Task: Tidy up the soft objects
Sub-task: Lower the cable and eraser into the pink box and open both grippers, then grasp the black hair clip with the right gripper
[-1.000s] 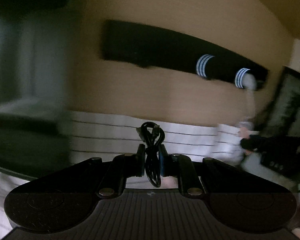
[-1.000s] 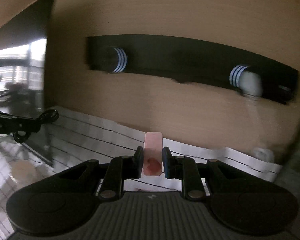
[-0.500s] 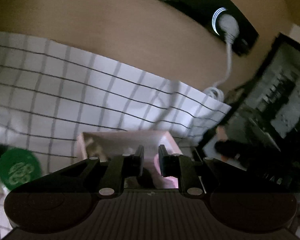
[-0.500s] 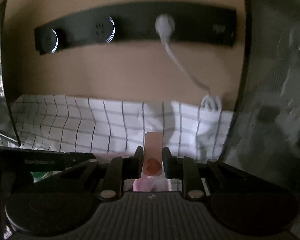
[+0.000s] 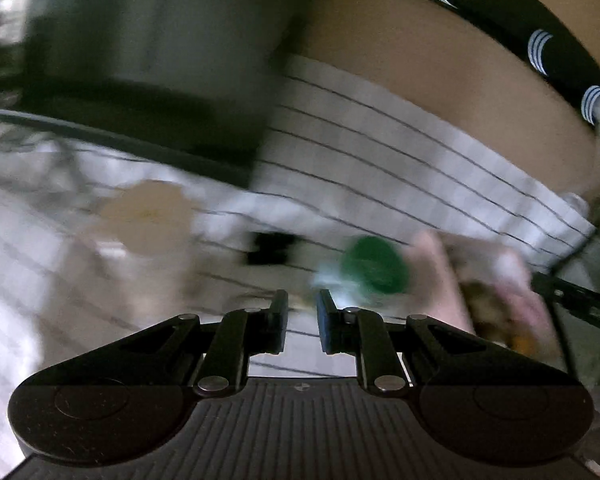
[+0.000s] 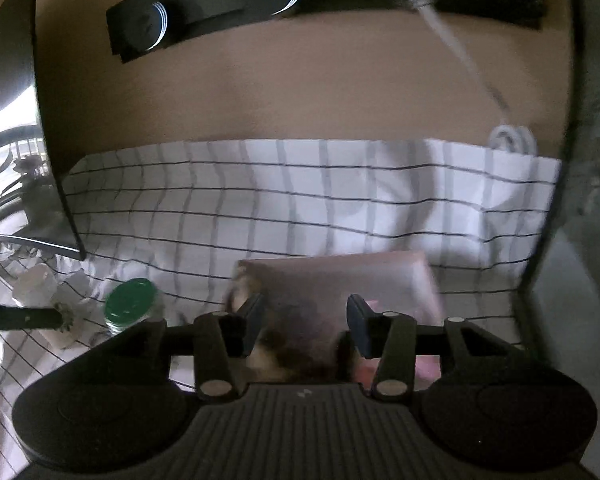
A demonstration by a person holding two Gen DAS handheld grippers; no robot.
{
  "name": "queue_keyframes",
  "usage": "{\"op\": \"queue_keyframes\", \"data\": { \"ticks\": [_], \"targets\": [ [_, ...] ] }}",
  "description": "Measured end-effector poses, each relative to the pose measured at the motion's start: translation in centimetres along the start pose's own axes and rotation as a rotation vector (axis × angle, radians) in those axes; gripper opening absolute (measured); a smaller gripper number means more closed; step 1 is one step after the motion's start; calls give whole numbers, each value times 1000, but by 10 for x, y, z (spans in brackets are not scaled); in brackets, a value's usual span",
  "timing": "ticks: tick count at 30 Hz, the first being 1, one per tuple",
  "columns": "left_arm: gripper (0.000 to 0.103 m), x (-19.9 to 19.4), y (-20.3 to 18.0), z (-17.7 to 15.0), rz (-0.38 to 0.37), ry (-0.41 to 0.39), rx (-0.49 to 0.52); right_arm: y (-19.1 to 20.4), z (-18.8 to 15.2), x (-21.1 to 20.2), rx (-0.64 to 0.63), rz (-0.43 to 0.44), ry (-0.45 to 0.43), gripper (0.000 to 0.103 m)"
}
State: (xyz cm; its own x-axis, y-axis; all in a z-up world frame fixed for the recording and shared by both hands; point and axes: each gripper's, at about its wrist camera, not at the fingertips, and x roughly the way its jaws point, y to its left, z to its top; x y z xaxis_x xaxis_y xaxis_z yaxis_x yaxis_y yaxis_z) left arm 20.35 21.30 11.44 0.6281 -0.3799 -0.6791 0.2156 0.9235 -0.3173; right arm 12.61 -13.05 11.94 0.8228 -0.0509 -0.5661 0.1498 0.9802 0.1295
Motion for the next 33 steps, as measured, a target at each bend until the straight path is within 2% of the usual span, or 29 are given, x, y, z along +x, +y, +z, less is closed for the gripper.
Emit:
{"op": "queue_keyframes", "data": {
  "ticks": [4,8,12,14,16,18,19,23,27,33],
  "targets": [
    [17,-26,41,11,75,-50,-1,53,6,13,-54,51,12,46],
    [17,-50,63,22,112,-107,97,110,10,18,-134,120,-1,46],
    [17,-46,61,15,14,-98,222,164,5,26,-265,176,11,45],
    [17,-32,54,3,-36,-58,254,181,6,32,-317,188,29,45],
    [17,-17,46,-13,-90,-18,261,192,16,46,-323,216,113,45],
    [17,-3,41,-30,-131,21,243,201,28,65,-331,246,237,45],
    [17,2,40,-36,-133,74,233,207,34,77,-333,241,290,45],
    [17,6,47,-52,-175,117,188,225,53,131,-286,208,446,45],
    [17,-4,71,-57,-155,132,136,244,51,178,-312,125,483,45],
    [17,-8,111,-63,-99,156,24,250,42,222,-319,63,531,45]
  ]
}}
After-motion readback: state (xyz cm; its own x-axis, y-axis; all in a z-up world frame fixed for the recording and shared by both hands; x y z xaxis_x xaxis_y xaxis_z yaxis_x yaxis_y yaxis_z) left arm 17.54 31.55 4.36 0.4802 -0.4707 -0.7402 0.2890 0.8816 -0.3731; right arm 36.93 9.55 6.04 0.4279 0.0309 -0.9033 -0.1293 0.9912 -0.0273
